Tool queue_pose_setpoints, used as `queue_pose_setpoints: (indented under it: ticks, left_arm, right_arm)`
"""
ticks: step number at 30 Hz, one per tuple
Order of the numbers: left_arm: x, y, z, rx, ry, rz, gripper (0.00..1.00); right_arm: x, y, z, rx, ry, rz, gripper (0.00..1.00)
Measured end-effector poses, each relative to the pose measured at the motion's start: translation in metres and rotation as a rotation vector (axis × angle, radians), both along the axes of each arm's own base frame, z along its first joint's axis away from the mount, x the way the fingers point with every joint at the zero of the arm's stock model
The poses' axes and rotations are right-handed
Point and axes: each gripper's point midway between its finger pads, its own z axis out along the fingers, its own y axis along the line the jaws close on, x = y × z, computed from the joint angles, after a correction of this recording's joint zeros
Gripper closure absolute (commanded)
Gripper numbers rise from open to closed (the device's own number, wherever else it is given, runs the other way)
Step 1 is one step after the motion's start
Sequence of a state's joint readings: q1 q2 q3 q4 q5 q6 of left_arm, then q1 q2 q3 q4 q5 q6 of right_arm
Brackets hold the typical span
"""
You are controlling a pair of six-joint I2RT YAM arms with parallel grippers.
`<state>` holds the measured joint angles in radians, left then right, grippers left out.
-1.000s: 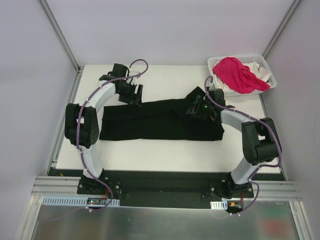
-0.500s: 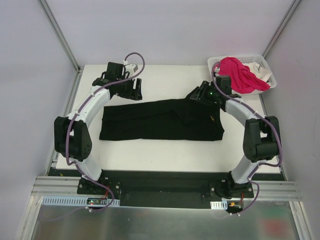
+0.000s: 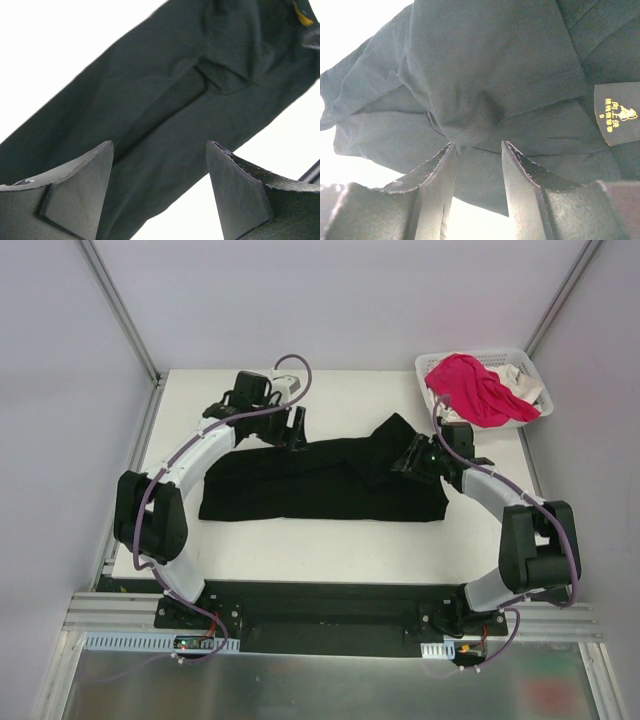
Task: Fold and stack the t-shirts
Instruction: Fold the other side of the tshirt into a rectangle
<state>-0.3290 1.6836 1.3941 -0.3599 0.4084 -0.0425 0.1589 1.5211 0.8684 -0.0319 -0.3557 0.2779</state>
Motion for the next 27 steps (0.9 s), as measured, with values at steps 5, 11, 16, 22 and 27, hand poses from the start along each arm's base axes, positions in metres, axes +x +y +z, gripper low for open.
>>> queue_pose_setpoints:
  ticks: [5, 11, 16, 22, 27]
  left_arm:
    - [-0.02, -0.037, -0.01, 0.013, 0.02, -0.133, 0.27]
    - [-0.025, -0.035, -0.02, 0.057, 0.036, -0.145, 0.27]
    - [-0.021, -0.03, -0.021, 0.077, 0.025, -0.131, 0.28]
    - [-0.02, -0.028, -0.022, 0.088, 0.017, -0.131, 0.28]
    - [-0.018, -0.026, -0.022, 0.1, 0.009, -0.123, 0.28]
  right_arm:
    - [-0.008, 0.004, 0.008, 0.002, -0.026, 0.016, 0.56]
    - [-0.026, 0.028, 0.006, -0.001, -0.025, 0.09, 0.56]
    - [-0.042, 0.044, -0.008, -0.009, 0.014, 0.14, 0.56]
    - [-0.047, 0.054, -0.024, -0.024, 0.044, 0.159, 0.55]
    - [-0.047, 0.056, -0.04, -0.04, 0.079, 0.16, 0.55]
